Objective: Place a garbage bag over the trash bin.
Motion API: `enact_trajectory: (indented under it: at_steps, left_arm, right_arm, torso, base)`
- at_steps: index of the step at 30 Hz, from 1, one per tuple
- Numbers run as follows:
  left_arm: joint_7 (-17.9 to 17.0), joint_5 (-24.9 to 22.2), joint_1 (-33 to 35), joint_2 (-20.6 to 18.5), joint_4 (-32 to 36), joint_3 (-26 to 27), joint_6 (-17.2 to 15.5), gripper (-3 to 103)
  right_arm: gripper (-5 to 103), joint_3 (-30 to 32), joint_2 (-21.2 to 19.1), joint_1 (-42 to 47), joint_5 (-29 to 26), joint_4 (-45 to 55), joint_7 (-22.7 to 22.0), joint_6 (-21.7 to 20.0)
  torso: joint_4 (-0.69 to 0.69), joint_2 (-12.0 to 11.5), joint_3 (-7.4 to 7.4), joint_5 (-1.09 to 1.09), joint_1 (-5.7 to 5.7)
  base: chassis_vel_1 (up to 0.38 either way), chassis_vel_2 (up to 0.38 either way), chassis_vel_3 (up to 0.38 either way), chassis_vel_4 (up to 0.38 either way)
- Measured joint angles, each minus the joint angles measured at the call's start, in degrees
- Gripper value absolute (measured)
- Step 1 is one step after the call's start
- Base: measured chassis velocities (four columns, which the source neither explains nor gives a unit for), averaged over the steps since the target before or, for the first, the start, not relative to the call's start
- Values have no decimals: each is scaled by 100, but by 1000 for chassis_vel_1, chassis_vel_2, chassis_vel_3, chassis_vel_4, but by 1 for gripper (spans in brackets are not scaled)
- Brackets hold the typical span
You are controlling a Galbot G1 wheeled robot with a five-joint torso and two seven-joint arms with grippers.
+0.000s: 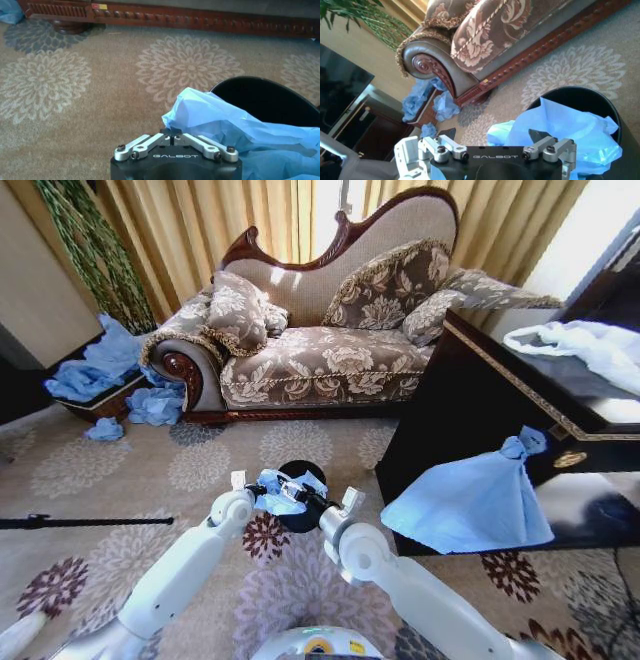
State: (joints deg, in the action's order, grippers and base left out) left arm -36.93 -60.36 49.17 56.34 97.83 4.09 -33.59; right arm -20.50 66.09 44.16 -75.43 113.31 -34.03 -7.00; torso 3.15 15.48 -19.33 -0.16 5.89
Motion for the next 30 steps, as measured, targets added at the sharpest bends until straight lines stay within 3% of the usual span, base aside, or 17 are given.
enact_trajectory:
  at_steps: [9,21,24,30]
  left_arm:
    - [16,-11,-4,-17,3,36,0,0]
    - [44,-14,-14,-21,-10,58,0,0]
    - [58,-11,-13,-30,-19,67,2,0]
    - [90,-9,-36,-28,-39,70,5,0]
  right_arm:
    - [89,-15,189,-135,0,-442,9,1]
    - [93,-50,425,-90,25,-755,15,26]
    - [83,-76,530,-113,53,-826,15,35]
    - [82,-114,674,-118,166,-975,18,57]
  torso:
    - [0,0,0,0,0]
    - [0,0,0,1,-1]
    - [0,0,0,1,0]
    - [0,0,0,1,0]
  base:
    - [0,0,0,0]
    - [0,0,0,0]
    - [0,0,0,0]
    - [0,0,0,0]
